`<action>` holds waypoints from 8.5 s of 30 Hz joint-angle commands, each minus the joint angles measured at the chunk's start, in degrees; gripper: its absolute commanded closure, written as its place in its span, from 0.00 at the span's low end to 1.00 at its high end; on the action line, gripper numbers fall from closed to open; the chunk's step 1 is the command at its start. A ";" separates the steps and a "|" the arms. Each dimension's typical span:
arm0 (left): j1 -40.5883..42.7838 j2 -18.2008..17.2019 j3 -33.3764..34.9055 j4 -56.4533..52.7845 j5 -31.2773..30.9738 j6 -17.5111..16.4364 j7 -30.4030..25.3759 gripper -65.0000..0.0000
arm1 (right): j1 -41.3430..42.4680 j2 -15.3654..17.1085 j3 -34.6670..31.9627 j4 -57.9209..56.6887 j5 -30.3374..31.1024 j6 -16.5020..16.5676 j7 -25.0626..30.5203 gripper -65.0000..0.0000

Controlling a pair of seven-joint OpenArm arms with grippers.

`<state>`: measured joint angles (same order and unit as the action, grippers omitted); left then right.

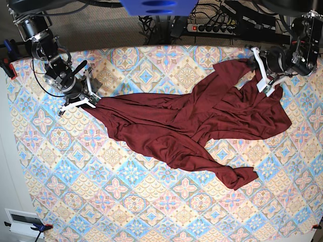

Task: Layout the t-shirt on the table in an organized manner, then fold the t-shirt properly
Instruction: 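Release the fabric and regrasp the shirt's shoulder with the left gripper, then pull the shoulder with the left gripper away from the right gripper, then stretch the shirt taut between both grippers and lay it flat, then release the shirt with the right gripper and slide it along the hem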

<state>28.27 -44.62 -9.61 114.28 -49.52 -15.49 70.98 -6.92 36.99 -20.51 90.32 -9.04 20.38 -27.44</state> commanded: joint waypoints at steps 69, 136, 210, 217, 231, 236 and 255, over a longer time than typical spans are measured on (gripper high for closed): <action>-77.72 22.95 -11.80 -78.02 32.51 0.23 -34.19 1.00 | 0.54 0.85 0.51 3.52 -1.73 0.67 -4.51 1.00; -23.74 23.57 -11.36 -30.98 21.69 3.75 -10.80 0.61 | 1.86 -7.85 16.34 7.30 -1.56 0.67 -11.81 0.73; -12.05 20.31 -8.99 -9.71 -0.99 3.93 -2.45 0.67 | 25.95 -10.49 8.95 -18.81 11.02 10.26 -5.39 0.54; -12.05 21.37 -8.99 -9.80 -0.90 3.93 -2.45 0.67 | 28.06 -10.58 8.95 -22.68 15.85 10.26 -4.16 0.54; -12.05 21.63 -8.90 -9.97 -0.90 3.93 -2.45 0.67 | 28.06 -12.69 8.95 -26.19 15.94 10.34 -4.16 0.54; -12.05 21.63 -8.90 -9.97 -0.90 3.93 -2.45 0.67 | 28.15 -13.56 8.95 -29.71 15.94 14.74 -4.16 0.54; -11.35 21.63 -8.90 -9.97 -0.90 3.93 -2.80 0.67 | 37.12 -13.56 16.25 -41.93 15.68 16.23 2.61 1.00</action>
<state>16.84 -22.24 -18.15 103.48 -49.50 -11.55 68.79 28.73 22.37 -4.62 47.48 6.37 36.93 -25.82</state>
